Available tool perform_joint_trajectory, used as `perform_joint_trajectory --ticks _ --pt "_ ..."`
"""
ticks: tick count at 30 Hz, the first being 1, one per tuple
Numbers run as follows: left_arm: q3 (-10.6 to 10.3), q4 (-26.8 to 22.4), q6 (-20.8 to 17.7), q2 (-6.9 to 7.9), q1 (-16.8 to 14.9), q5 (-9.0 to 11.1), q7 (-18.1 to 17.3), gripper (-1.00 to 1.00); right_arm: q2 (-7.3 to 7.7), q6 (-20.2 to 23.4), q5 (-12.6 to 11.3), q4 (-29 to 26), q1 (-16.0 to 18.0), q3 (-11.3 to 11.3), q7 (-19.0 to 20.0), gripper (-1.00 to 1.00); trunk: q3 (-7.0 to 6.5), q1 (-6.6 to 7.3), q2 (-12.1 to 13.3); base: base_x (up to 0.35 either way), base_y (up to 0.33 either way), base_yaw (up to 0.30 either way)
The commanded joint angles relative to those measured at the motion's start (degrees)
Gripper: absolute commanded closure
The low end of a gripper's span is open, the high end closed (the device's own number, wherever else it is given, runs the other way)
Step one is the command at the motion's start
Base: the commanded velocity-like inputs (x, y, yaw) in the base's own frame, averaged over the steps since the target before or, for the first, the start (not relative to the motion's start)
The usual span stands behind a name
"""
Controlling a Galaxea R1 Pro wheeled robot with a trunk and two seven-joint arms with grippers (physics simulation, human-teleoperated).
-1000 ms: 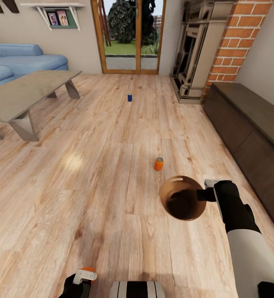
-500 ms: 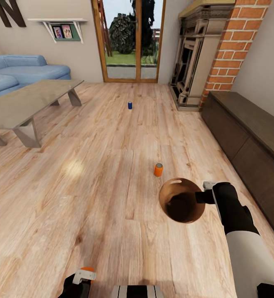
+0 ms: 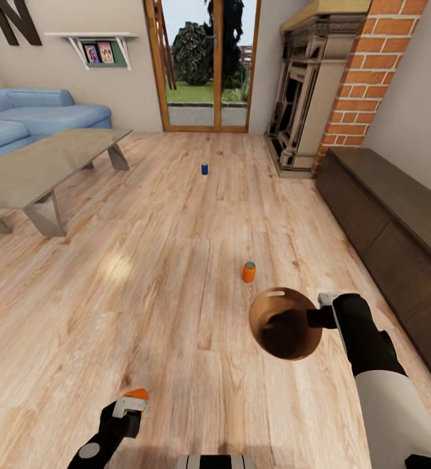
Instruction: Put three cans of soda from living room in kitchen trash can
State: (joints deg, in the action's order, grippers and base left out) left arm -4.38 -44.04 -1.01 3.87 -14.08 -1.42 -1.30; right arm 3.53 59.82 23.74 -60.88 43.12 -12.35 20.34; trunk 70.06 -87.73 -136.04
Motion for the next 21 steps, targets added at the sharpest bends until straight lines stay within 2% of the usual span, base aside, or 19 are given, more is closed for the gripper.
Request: perform_joint_trajectory --ticks 1,3,5,7,8,11,13,14,18,20,21 --pt "0.6 -1.1 -0.6 0.29 0.0 0.1 -0.1 1.0 -0.16 0.2 -1.4 0.0 0.0 0.0 0.2 1.0 -0.18 0.23 0.4 0.0 0.0 0.0" --pt "2.6 -3.0 -1.9 1.64 0.0 0.4 -0.7 1.0 -0.55 0.2 -1.4 0.0 -0.2 0.0 0.2 1.0 -0.54 0.67 1.2 0.0 0.0 0.0" --pt "4.7 -4.5 -3.3 4.03 -0.7 0.8 -2.3 1.0 -0.84 0.2 -1.4 0.0 -0.6 0.0 0.3 1.0 -0.9 1.11 2.0 0.0 0.0 0.0" --pt "5.8 -5.3 -7.1 6.12 -3.9 2.2 -5.2 1.0 -1.2 0.2 -1.4 0.1 -1.1 0.0 0.3 1.0 -1.26 1.54 2.8 0.0 0.0 0.0" --pt "5.9 -5.4 -8.0 6.52 -4.7 2.5 -6.2 1.0 -1.26 0.2 -1.4 0.1 -1.1 0.0 0.3 1.0 -1.44 1.76 3.2 0.0 0.0 0.0" --pt "6.2 -5.3 -13.3 9.67 -10.4 3.6 -13.7 1.0 -1.56 0.2 -1.4 0.1 -1.3 0.1 0.3 1.0 -1.98 2.42 4.4 0.0 0.0 0.0" --pt "6.2 -5.3 -15.3 10.91 -12.4 3.7 -16.4 1.0 -1.78 0.2 -1.4 0.1 -1.3 0.1 0.3 1.0 -2.34 2.86 5.2 0.0 0.0 0.0" --pt "6.3 -5.5 -17.2 12.0 -14.2 3.9 -18.9 1.0 -1.93 0.2 -1.4 0.1 -1.3 0.1 0.3 1.0 -2.52 3.08 5.6 0.0 0.0 0.0" --pt "6.3 -5.6 -22.1 14.11 -19.3 4.1 -25.8 1.0 -2.15 0.2 -1.4 0.1 -1.4 0.1 0.3 1.0 -3.24 3.96 7.2 0.0 0.0 0.0" --pt "6.3 -4.3 -26.9 15.37 -25.4 3.8 -35.2 1.0 -2.18 0.2 -1.4 0.1 -1.4 0.8 0.3 1.0 -3.59 4.4 8.0 0.0 0.0 0.0" --pt "6.3 -3.7 -28.2 15.56 -27.0 3.7 -37.7 1.0 -2.19 0.2 -1.4 0.1 -1.4 1.1 0.3 1.0 -3.77 4.62 8.4 0.0 0.0 0.0"
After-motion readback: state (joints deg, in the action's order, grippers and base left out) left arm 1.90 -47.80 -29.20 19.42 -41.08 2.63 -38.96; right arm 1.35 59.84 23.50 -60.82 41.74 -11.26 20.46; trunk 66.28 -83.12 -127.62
